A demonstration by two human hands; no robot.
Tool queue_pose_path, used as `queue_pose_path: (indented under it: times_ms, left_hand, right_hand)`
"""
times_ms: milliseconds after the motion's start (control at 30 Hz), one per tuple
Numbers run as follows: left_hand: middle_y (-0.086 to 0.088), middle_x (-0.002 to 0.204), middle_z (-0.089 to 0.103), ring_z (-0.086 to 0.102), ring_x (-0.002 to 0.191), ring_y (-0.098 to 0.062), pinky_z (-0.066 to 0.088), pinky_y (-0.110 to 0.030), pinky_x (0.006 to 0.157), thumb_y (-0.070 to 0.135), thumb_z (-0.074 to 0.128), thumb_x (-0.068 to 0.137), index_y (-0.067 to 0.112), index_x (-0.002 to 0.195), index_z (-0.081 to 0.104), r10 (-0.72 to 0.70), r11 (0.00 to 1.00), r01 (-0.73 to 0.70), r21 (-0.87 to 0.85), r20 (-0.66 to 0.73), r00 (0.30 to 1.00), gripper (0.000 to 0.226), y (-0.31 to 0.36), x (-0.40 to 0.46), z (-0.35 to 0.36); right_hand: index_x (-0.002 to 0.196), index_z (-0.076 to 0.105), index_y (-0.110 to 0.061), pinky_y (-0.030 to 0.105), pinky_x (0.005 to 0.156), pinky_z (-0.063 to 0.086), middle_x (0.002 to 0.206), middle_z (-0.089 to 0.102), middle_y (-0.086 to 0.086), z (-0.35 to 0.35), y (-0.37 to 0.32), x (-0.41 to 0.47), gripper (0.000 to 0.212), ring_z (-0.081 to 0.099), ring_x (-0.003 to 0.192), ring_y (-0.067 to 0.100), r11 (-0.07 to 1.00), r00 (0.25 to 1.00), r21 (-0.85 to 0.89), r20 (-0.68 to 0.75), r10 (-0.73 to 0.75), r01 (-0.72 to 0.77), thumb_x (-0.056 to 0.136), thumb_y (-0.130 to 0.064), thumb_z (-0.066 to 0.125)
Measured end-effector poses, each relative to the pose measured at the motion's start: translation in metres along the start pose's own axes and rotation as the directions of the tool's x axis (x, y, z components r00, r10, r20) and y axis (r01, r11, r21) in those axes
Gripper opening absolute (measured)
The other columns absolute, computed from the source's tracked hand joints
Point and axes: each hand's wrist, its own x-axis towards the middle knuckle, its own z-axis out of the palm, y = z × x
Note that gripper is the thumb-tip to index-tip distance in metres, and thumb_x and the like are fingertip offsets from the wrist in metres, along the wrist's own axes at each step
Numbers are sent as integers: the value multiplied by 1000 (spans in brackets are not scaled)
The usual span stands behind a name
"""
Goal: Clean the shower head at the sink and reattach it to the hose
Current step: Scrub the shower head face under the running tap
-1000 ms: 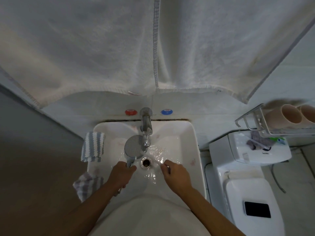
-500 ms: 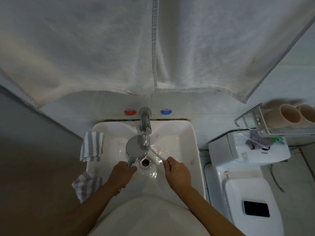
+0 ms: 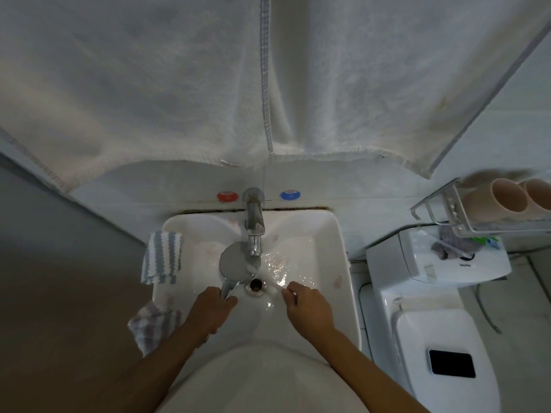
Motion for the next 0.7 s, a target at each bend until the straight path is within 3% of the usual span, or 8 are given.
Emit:
queue_pose_path:
  times_ms: [133, 233, 400, 533, 700]
  left_hand:
    - [-8, 58, 53, 50, 38, -21, 40, -24, 34, 31, 61, 83, 8, 68, 48, 33, 999, -33, 35, -22, 999, 30, -5, 2, 1]
    - [-7, 62, 54, 51, 44, -20, 38, -22, 34, 35, 61, 83, 9, 71, 49, 35, 996, -32, 86, -32, 999, 31, -7, 3, 1]
    - [-5, 65, 56, 53, 50, -18, 41, -24, 40, 37, 62, 83, 10, 72, 52, 61, 989, -56, 134, -33, 998, 31, -11, 5, 5]
    - [-6, 69, 56, 55, 58, -23, 45, -30, 50, 37, 62, 83, 9, 74, 52, 75, 979, -66, 192, -42, 996, 31, -11, 7, 6]
    - [-2, 66, 52, 54, 56, -19, 39, -26, 43, 37, 63, 84, 11, 71, 49, 92, 977, -82, 196, -42, 995, 32, -10, 8, 9]
  right_hand:
    - [86, 56, -16, 32, 57, 36, 68, 52, -1, -4, 1, 2, 32, 50, 67, 25, 1000, 999, 5, -21, 27, -27, 102, -37, 39]
    - [88, 61, -15, 31, 60, 35, 70, 56, 1, -1, -2, -2, 31, 48, 67, 24, 1000, 998, -2, 68, -15, 15, 100, -37, 43]
    - [92, 59, -14, 33, 60, 36, 80, 65, 8, -4, 1, 4, 32, 47, 69, 24, 998, 998, -20, -38, 53, -53, 103, -35, 38]
    - [87, 60, -14, 30, 61, 36, 71, 55, 0, -1, -3, -2, 30, 50, 69, 24, 1000, 993, 22, 118, -9, 7, 101, -36, 44]
    - [95, 59, -13, 33, 60, 34, 86, 67, 10, -3, 1, 5, 32, 50, 73, 27, 999, 999, -22, 9, 38, -38, 103, -35, 38]
